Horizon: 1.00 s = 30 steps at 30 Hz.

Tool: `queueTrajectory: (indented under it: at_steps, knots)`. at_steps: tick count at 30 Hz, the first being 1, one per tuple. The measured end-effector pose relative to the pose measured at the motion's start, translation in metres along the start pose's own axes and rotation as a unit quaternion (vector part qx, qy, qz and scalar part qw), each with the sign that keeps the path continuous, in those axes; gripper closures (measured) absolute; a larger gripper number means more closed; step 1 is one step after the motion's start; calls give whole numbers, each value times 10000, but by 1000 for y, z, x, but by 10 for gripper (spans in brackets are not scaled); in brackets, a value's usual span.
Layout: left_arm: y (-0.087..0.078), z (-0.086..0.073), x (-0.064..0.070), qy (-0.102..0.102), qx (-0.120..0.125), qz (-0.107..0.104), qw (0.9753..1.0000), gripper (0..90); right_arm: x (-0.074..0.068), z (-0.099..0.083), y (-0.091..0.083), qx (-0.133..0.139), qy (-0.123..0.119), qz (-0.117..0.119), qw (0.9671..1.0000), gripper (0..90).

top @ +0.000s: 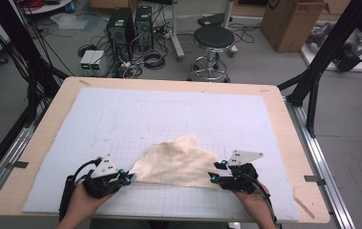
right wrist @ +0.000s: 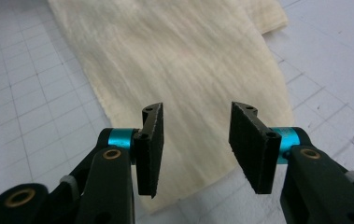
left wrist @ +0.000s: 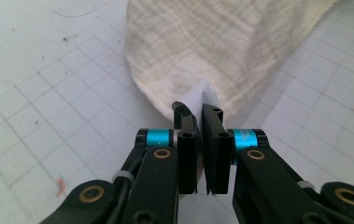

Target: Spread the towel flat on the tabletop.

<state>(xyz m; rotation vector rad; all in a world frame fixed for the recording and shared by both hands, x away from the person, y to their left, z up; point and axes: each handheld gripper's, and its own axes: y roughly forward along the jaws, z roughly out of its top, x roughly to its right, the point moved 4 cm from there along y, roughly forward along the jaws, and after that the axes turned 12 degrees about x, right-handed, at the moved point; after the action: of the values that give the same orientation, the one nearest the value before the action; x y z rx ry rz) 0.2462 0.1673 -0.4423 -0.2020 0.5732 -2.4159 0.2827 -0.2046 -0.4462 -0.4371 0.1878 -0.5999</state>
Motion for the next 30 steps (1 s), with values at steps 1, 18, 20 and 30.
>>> queueTrajectory:
  at_steps: [1, 18, 20, 30]
  knots:
    - [-4, -1, 4, -4, 6, -21, 10000, 847, 0, 1, 2, 14, 0, 4, 10000, 548]
    - [21, 26, -9, -100, 197, -308, 9993, 541, 6, -1, 34, -595, -50, 188, 9980, 573]
    - [38, 32, -15, -157, 267, -300, 9991, 519, 4, -4, 36, -681, -159, 172, 9974, 621]
    - [93, 23, -26, -116, -159, -369, 9991, 738, -2, -5, 31, -708, -56, 607, 9956, 887]
